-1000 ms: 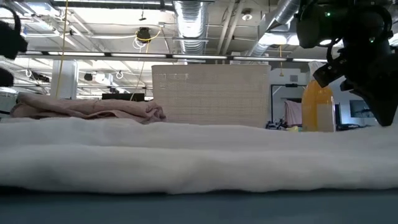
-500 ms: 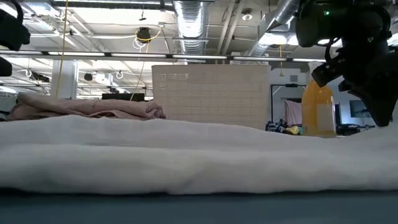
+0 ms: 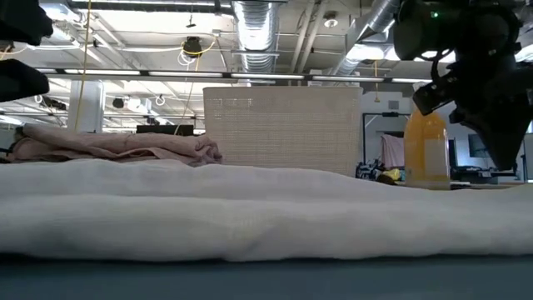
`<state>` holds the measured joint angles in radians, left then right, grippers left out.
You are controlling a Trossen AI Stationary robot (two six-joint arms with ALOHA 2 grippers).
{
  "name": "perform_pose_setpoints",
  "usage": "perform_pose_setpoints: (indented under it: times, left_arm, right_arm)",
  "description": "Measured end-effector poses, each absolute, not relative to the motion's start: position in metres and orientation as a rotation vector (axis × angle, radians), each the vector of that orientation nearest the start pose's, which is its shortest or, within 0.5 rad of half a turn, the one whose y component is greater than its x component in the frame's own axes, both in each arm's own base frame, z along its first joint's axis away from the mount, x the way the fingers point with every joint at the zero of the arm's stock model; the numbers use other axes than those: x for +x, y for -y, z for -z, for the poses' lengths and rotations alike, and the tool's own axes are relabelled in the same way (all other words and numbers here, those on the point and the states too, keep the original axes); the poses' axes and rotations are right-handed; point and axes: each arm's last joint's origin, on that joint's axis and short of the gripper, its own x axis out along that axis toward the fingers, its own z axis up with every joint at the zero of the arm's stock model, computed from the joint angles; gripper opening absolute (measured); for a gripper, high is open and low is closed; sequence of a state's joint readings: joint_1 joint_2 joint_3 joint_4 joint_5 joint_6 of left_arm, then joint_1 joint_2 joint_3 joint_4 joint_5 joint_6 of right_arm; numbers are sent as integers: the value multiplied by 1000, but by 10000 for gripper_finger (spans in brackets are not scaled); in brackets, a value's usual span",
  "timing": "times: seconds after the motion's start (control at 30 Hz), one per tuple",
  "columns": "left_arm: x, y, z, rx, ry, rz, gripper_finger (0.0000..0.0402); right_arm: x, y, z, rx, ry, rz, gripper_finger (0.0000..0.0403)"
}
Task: Fold Laundry from Bin
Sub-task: Fold the white shirt
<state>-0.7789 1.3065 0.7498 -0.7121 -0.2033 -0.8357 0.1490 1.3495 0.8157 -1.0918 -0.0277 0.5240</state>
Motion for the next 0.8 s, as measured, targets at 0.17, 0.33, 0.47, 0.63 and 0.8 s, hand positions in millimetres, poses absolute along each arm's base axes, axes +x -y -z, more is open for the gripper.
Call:
perform_pose_setpoints:
  times: [0.17,0.33,0.47,0.63,0.8]
  left_arm:
    - [167,146,-188,-96,-1187,-1,166]
    - [174,144,-189,-84,-1152,27,166]
    - [177,144,-190,-98,-1128,45,161]
    - [175,142,-175,-141,-1128,65,154]
    - [175,141,-171,-152,-1120,57,154]
  right_arm:
    - [197,-30,-191,306,-1598,287,47]
    - [199,-31,-191,309,-1585,283,47]
    - [199,-31,-191,308,-1584,281,47]
    - [199,-31,-191,307,-1583,282,47]
    - [199,-31,-191,305,-1583,284,47]
